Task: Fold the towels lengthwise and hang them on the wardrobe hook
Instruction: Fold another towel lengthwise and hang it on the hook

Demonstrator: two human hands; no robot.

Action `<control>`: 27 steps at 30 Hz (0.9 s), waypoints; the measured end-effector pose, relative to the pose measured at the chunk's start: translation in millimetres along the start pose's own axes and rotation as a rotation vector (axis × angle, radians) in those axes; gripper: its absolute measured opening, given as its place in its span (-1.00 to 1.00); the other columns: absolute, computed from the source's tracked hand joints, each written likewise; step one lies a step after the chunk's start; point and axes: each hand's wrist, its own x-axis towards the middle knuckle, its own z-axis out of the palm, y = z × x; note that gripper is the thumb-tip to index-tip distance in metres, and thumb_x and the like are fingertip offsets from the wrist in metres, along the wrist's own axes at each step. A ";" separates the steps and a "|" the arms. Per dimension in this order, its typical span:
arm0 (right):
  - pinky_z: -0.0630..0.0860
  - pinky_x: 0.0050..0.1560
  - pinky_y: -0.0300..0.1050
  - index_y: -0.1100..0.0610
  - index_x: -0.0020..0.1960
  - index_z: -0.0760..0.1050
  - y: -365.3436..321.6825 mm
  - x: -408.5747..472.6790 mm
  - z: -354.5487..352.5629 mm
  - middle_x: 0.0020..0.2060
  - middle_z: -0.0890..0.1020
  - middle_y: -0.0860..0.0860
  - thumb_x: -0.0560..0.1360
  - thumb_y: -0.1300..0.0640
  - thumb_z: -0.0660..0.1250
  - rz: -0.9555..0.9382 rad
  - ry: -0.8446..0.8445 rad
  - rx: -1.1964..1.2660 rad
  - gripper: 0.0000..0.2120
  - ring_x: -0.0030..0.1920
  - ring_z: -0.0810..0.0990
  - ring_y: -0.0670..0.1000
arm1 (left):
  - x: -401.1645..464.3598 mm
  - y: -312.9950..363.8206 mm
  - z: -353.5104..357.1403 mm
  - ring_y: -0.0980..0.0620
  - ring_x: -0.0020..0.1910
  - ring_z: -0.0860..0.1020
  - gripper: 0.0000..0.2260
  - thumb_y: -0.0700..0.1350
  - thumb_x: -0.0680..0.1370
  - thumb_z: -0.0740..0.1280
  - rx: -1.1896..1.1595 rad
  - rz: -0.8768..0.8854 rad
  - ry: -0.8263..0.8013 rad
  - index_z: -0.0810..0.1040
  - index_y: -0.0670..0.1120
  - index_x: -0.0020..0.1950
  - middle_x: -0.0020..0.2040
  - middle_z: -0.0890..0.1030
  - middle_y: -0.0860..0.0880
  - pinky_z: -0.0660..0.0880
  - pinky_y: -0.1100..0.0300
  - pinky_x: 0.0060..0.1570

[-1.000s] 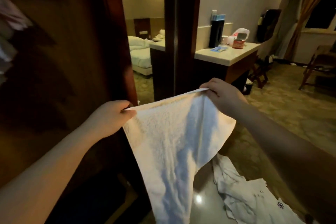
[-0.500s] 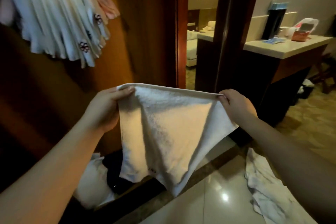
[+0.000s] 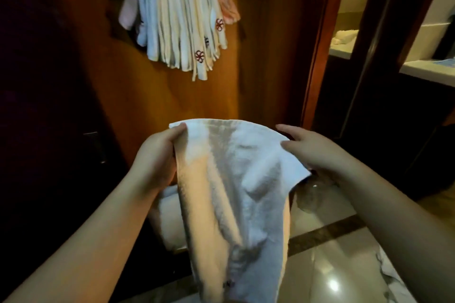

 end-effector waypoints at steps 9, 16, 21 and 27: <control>0.34 -0.47 -0.22 0.12 -0.13 0.69 -105.4 -67.6 105.9 -0.38 0.60 0.03 0.56 0.41 0.06 -0.156 -0.130 0.721 -0.55 -0.46 0.47 -0.03 | -73.2 4.1 -58.3 -0.20 0.11 0.66 -0.74 -0.12 0.67 0.19 0.042 0.044 -0.095 0.64 -0.15 0.18 0.06 0.70 -0.17 0.52 -0.13 0.21; 0.44 -0.03 -0.45 -0.22 -0.03 0.57 -130.8 -89.4 155.2 -0.05 0.61 -0.28 0.49 0.25 0.44 -0.519 0.045 0.236 -0.67 -0.01 0.59 -0.23 | -93.9 6.4 -98.4 -0.22 0.05 0.66 -0.73 -0.20 0.64 0.16 -0.045 0.038 -0.102 0.66 -0.21 0.10 0.02 0.69 -0.27 0.51 -0.09 0.15; 0.47 -0.12 -0.38 -0.09 -0.16 0.61 -150.1 -95.3 181.6 -0.15 0.65 -0.18 0.46 0.06 0.48 -0.580 0.242 0.271 -0.92 -0.10 0.61 -0.16 | -98.6 8.5 -118.6 -0.12 -0.08 0.64 -0.70 -0.20 0.59 0.18 -0.057 0.063 -0.133 0.72 -0.18 -0.08 -0.08 0.68 -0.26 0.52 -0.02 0.01; 0.43 -0.22 -0.41 -0.04 -0.20 0.62 -172.7 -105.4 192.8 -0.27 0.66 -0.21 0.48 0.06 0.47 -0.467 0.268 0.397 -0.91 -0.22 0.60 -0.20 | -100.0 9.9 -130.0 -0.34 0.17 0.56 -0.66 -0.16 0.58 0.18 -0.148 0.094 -0.203 0.60 -0.33 0.19 0.14 0.59 -0.40 0.47 -0.10 0.14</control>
